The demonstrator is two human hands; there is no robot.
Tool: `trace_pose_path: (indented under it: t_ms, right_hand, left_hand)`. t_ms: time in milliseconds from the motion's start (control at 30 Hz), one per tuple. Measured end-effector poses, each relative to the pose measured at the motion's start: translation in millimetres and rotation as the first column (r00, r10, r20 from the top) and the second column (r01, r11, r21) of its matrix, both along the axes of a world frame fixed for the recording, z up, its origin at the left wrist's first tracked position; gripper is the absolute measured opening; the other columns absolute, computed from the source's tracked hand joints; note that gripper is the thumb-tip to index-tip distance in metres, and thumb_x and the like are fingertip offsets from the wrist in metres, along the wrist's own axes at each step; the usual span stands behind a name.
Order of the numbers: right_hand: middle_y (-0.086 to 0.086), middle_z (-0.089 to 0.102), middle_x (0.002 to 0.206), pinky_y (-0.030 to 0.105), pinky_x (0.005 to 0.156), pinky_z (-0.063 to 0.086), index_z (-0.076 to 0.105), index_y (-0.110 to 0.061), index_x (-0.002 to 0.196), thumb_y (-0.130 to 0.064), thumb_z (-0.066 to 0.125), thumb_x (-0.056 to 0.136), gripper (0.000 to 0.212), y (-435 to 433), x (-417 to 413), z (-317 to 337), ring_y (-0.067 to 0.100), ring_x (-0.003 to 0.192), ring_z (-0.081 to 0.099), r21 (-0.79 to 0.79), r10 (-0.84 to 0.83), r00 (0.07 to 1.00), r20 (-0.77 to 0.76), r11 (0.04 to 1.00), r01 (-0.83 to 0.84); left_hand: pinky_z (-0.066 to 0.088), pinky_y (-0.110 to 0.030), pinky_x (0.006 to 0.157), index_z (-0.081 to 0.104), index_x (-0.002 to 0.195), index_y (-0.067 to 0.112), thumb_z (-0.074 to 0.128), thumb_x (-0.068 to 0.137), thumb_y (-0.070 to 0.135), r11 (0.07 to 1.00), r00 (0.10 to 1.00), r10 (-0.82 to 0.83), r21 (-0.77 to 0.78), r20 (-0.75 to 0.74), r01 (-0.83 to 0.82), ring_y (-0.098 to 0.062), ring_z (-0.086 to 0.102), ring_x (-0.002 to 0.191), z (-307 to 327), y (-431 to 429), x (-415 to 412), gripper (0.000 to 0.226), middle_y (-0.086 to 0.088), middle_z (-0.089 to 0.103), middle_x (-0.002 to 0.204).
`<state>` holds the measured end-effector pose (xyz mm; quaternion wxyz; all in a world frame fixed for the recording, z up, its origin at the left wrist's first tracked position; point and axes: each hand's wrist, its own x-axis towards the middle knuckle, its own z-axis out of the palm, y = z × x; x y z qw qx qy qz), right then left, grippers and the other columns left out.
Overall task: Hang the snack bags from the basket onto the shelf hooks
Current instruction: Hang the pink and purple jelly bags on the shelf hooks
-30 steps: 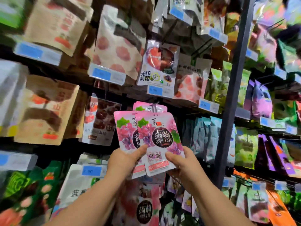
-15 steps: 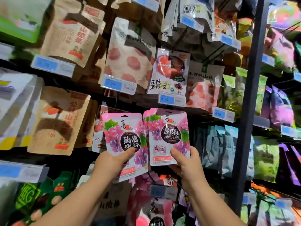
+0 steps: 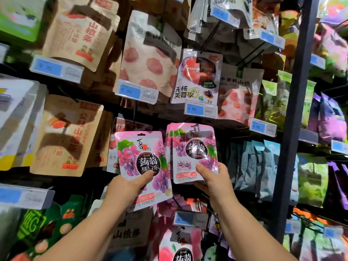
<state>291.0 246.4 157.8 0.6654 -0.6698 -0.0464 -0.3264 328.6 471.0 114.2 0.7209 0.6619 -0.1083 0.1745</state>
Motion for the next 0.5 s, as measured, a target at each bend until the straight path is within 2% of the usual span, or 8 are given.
trace_pose_path:
  t_ms: [67, 133, 200, 267, 400, 500]
  right_hand:
    - [0.009, 0.074, 0.106, 0.032, 0.068, 0.060, 0.060, -0.009, 0.115, -0.016, 0.067, 0.092, 0.025, 0, 7, 1, 0.025, 0.100, 0.071, -0.047, -0.007, 1.000, -0.024, 0.999, 0.005]
    - [0.008, 0.073, 0.105, 0.031, 0.064, 0.060, 0.062, -0.012, 0.113, -0.029, 0.067, 0.089, 0.030, 1, 14, 1, 0.024, 0.097, 0.072, -0.055, -0.079, 0.996, -0.044, 0.996, 0.077]
    - [0.006, 0.072, 0.105, 0.043, 0.074, 0.061, 0.061, -0.017, 0.110, -0.052, 0.068, 0.074, 0.051, -3, 24, -2, 0.025, 0.096, 0.071, -0.076, -0.164, 0.985, -0.052, 0.984, 0.160]
    - [0.005, 0.071, 0.104, 0.050, 0.084, 0.058, 0.059, -0.018, 0.111, -0.062, 0.065, 0.069, 0.061, -5, 28, -3, 0.024, 0.095, 0.070, -0.121, -0.203, 0.976, -0.077, 0.974, 0.193]
    - [0.004, 0.059, 0.109, 0.044, 0.087, 0.051, 0.045, -0.018, 0.113, -0.047, 0.063, 0.091, 0.040, 5, 15, 0, 0.024, 0.096, 0.059, -0.197, -0.296, 0.942, -0.159, 0.944, 0.264]
    - [0.010, 0.045, 0.131, 0.037, 0.087, 0.041, 0.041, -0.017, 0.124, -0.047, 0.063, 0.091, 0.050, 5, 9, -2, 0.030, 0.115, 0.049, -0.327, -0.495, 0.860, -0.128, 0.839, 0.434]
  left_hand:
    - [0.055, -0.046, 0.068, 0.074, 0.076, 0.015, 0.088, 0.058, 0.055, 1.000, 1.000, 0.011, -0.008, -0.007, -0.011, -0.029, 0.070, 0.073, 1, 0, 0, 0.046, -0.004, 0.075, 0.073]
    - [0.057, -0.050, 0.075, 0.074, 0.078, 0.015, 0.086, 0.067, 0.048, 1.000, 1.000, 0.014, 0.006, 0.007, -0.014, -0.030, 0.071, 0.077, 2, 3, 1, 0.036, -0.005, 0.076, 0.074]
    - [0.056, -0.048, 0.076, 0.074, 0.079, 0.013, 0.084, 0.071, 0.046, 1.000, 1.000, 0.017, 0.016, 0.022, -0.018, -0.028, 0.071, 0.076, 4, 5, 1, 0.035, -0.005, 0.076, 0.074]
    - [0.052, -0.041, 0.068, 0.074, 0.078, 0.013, 0.083, 0.072, 0.044, 1.000, 0.999, 0.011, 0.011, 0.038, -0.011, -0.023, 0.070, 0.069, 7, 8, 0, 0.033, -0.002, 0.075, 0.070]
    - [0.043, -0.019, 0.052, 0.071, 0.068, 0.016, 0.082, 0.071, 0.042, 0.998, 0.997, -0.069, 0.007, 0.046, 0.069, -0.004, 0.059, 0.049, 13, 8, -7, 0.028, 0.007, 0.069, 0.056]
    - [0.039, -0.023, 0.050, 0.073, 0.063, 0.014, 0.080, 0.063, 0.048, 0.990, 0.990, -0.138, -0.031, 0.027, 0.139, -0.005, 0.053, 0.044, 18, 3, -15, 0.034, 0.007, 0.064, 0.049]
